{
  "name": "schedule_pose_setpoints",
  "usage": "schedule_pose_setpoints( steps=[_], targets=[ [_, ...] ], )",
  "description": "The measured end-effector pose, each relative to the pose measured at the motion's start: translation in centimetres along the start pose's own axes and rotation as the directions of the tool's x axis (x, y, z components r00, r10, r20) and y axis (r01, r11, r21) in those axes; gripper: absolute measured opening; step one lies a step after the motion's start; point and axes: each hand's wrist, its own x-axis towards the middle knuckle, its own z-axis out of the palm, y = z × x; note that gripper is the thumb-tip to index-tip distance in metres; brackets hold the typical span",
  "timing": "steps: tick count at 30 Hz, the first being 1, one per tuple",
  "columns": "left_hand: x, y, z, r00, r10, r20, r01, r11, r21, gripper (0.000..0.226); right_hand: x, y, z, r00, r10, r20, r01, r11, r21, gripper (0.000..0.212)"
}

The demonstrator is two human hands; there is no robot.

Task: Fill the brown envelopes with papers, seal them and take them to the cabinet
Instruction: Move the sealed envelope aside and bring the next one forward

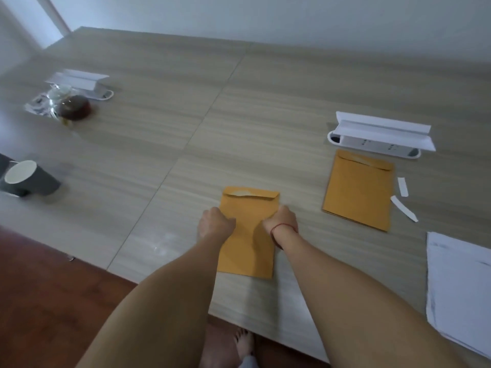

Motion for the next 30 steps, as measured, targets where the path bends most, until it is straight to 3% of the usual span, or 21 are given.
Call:
schedule_pose_setpoints(
  steps=[4,9,14,23,30],
  targets=[
    [0.7,-0.3,0.4,1.0,-0.016,-0.006,0.016,1.0,-0.023,0.045,0.5,-0.2,0.5,0.979,0.202,-0.041,-0.187,0.953,0.239,0.044],
    [1.4,-0.8,0.6,0.999,-0.053,0.005,0.053,0.996,-0.076,0.051,0.3,0.1,0.8,0.973,0.226,0.034,-0.225,0.919,0.325,0.019],
    [0.6,1.2,0.8,0.999,-0.03,0.042,0.037,0.985,-0.169,0.048,-0.7,0.9,-1.3,0.98,0.197,0.002,-0.187,0.928,0.321,0.041],
    [-9.8,10.3,7.1,0.964,0.172,0.202,-0.137,0.975,-0.178,0.041,-1.6,11.2,-10.8,0.945,0.277,-0.173,-0.215,0.926,0.31,0.036],
    [-15.7,11.5,13.3,0.955,0.188,0.23,-0.156,0.976,-0.15,0.03,-3.0,19.7,-13.9,0.93,0.313,-0.192,-0.261,0.931,0.255,0.03]
  ],
)
